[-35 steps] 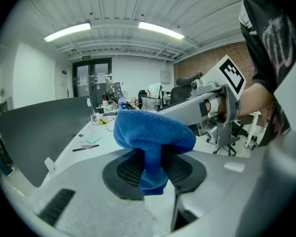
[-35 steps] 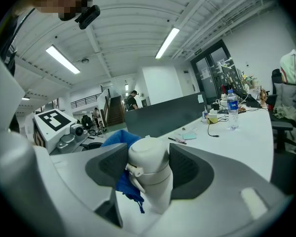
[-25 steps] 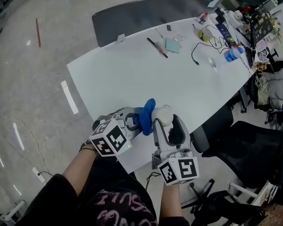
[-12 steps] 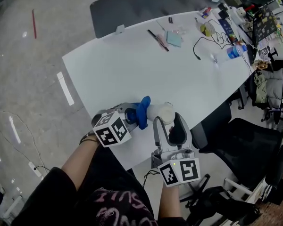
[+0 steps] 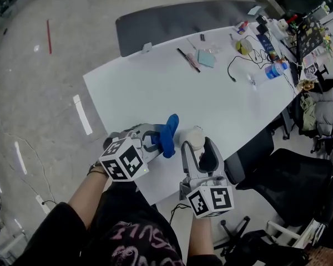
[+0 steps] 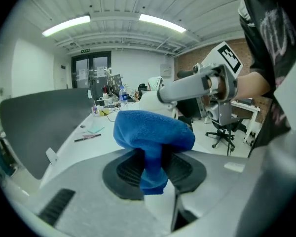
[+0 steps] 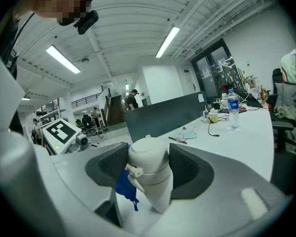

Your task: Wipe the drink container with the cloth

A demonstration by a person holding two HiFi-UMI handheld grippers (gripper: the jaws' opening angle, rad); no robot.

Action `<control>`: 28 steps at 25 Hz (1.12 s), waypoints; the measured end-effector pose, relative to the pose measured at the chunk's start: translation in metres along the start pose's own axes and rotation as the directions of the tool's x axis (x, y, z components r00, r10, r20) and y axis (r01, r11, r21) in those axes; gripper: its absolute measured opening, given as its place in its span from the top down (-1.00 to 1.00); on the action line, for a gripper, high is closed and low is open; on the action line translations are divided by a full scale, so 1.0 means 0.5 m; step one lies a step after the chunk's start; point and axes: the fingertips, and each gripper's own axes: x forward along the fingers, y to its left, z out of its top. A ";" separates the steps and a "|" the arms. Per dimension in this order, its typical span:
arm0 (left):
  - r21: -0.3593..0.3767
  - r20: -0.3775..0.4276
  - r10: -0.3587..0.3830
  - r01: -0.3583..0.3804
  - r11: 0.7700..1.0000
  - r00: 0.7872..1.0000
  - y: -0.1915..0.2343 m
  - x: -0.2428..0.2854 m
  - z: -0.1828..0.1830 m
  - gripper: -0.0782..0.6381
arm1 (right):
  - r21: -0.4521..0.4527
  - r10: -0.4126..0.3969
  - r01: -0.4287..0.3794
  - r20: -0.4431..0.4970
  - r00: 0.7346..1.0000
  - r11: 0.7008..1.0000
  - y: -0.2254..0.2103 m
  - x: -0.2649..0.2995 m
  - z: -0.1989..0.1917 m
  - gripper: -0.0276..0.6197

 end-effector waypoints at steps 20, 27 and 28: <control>0.074 0.016 -0.043 0.042 0.996 0.999 -0.032 0.018 0.047 0.50 | 0.009 0.006 -0.006 0.003 1.000 1.000 0.000 -0.009 0.007 0.11; 0.028 -0.002 -0.076 0.076 0.997 0.997 -0.031 0.042 -0.002 0.50 | 0.008 0.006 -0.006 -0.002 1.000 1.000 0.007 -0.007 0.011 0.11; 0.016 -0.005 -0.083 0.083 0.996 0.997 -0.030 0.047 -0.010 0.50 | 0.009 0.005 -0.005 -0.003 1.000 1.000 0.008 -0.007 0.011 0.11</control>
